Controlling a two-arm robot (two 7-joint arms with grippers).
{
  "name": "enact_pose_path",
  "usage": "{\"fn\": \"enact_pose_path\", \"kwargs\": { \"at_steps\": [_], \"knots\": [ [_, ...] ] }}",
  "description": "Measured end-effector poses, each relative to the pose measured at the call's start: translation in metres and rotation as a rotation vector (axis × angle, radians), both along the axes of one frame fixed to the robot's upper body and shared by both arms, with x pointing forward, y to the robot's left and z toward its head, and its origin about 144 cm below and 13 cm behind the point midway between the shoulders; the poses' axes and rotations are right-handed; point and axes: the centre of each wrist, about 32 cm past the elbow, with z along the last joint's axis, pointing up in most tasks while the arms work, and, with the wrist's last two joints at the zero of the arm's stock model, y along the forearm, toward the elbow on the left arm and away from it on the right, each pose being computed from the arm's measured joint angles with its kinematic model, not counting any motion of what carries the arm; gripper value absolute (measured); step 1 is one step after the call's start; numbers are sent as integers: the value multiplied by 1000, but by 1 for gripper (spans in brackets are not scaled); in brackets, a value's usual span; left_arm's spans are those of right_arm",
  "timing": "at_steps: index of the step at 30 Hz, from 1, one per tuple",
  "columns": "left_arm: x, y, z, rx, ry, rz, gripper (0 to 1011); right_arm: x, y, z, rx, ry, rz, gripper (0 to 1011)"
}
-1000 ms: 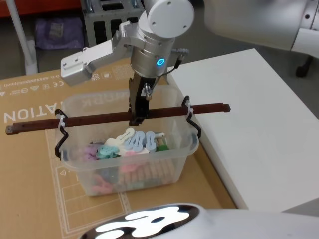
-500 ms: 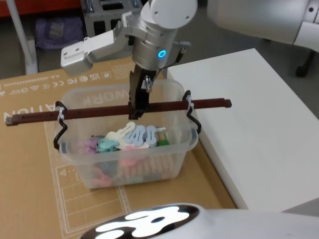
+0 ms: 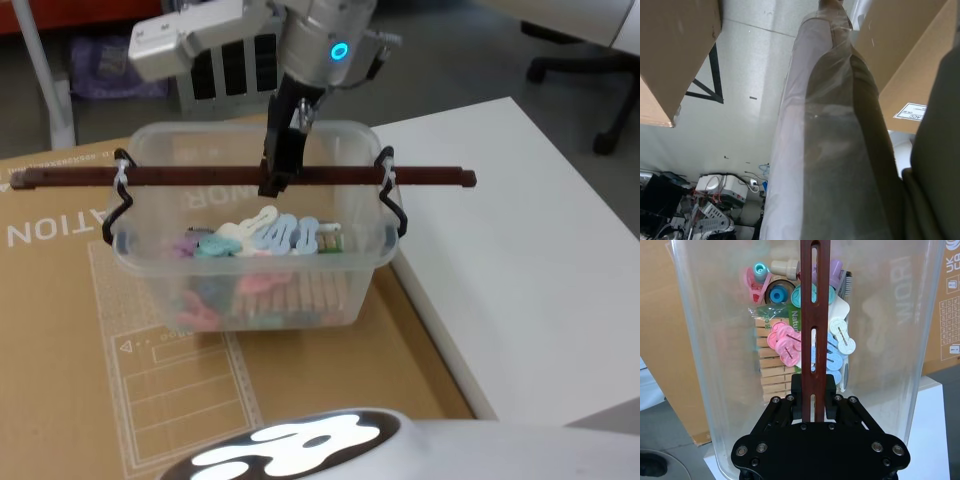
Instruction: Use one hand to grasp the basket and place it at the designated location.
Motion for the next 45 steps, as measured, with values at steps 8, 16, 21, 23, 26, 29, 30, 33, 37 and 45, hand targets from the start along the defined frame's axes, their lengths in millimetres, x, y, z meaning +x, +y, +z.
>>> {"fn": "enact_pose_path", "kwargs": {
  "at_steps": [8,16,21,23,26,29,30,33,37,45],
  "knots": [
    [0,0,0,0,0,0,0,5,-9,13,23,-5,-35,240],
    [0,0,0,0,0,0,0,13,-26,29,42,-17,-103,240],
    [0,0,0,0,0,1,0,20,-47,41,64,-25,-182,239],
    [0,0,0,0,0,0,0,21,-54,45,69,-29,-206,239],
    [0,0,0,0,0,0,0,23,-63,48,74,-32,-234,239],
    [0,0,0,0,0,1,0,26,-75,53,85,-36,-275,240],
    [0,0,0,0,0,0,0,26,-76,54,86,-37,-281,240],
    [0,0,0,0,0,0,0,27,-82,56,91,-39,-299,239],
    [0,0,0,0,0,0,0,29,-97,63,104,-47,-353,239],
    [0,0,0,0,0,0,0,33,-111,69,116,-53,-407,239]
  ]
}}
